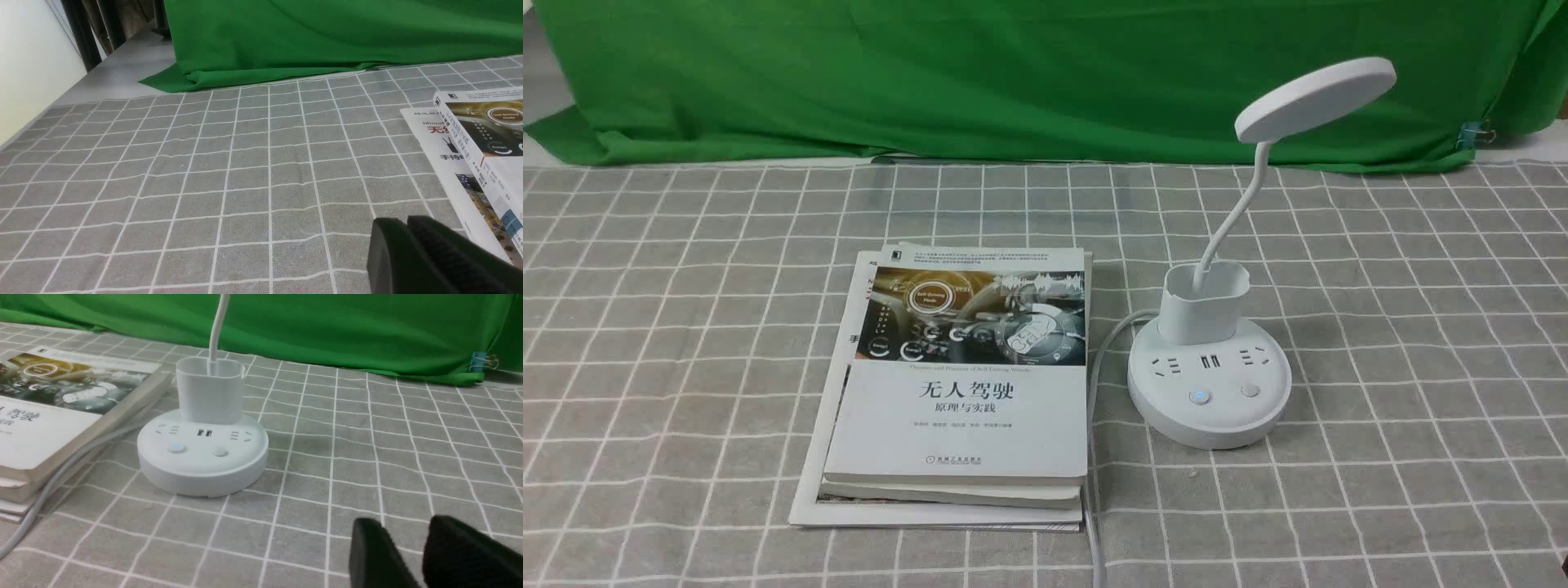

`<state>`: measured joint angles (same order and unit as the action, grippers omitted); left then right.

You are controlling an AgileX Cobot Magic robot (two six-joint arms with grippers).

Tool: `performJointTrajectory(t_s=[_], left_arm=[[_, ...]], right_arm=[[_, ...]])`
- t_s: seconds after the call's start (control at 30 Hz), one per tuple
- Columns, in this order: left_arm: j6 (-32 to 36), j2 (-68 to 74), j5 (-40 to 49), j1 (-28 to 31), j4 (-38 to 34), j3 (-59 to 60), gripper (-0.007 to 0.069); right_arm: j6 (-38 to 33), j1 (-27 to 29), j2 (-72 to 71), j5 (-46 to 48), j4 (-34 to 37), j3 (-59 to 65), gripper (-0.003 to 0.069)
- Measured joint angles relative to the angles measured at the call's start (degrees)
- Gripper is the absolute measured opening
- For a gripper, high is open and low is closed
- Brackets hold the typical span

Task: Turn on the desk lamp on the grey coffee tablecloth with your hand.
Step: 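Press the button on the base of the white desk lamp with the right gripper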

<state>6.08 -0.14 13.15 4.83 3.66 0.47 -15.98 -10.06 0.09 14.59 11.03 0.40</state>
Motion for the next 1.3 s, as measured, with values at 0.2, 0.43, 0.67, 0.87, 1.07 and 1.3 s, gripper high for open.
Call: performJointTrajectory(t_s=[0.2,0.43,0.67,0.87,1.07,1.3], left_arm=[[0.1,0.0,0.0,0.0,0.0,0.0,0.0019],[0.1,0.0,0.0,0.0,0.0,0.0,0.0019],[0.1,0.0,0.0,0.0,0.0,0.0,0.0019],[0.1,0.0,0.0,0.0,0.0,0.0,0.0019],[0.1,0.0,0.0,0.0,0.0,0.0,0.0019],[0.1,0.0,0.0,0.0,0.0,0.0,0.0019]], right_arm=[[0.0,0.0,0.0,0.0,0.0,0.0,0.0245],[0.0,0.0,0.0,0.0,0.0,0.0,0.0245],[0.0,0.0,0.0,0.0,0.0,0.0,0.0245],[0.0,0.0,0.0,0.0,0.0,0.0,0.0245],[0.0,0.0,0.0,-0.1,0.0,0.0,0.0245],[9.5,0.0,0.0,-8.1,5.1,0.0,0.0245]])
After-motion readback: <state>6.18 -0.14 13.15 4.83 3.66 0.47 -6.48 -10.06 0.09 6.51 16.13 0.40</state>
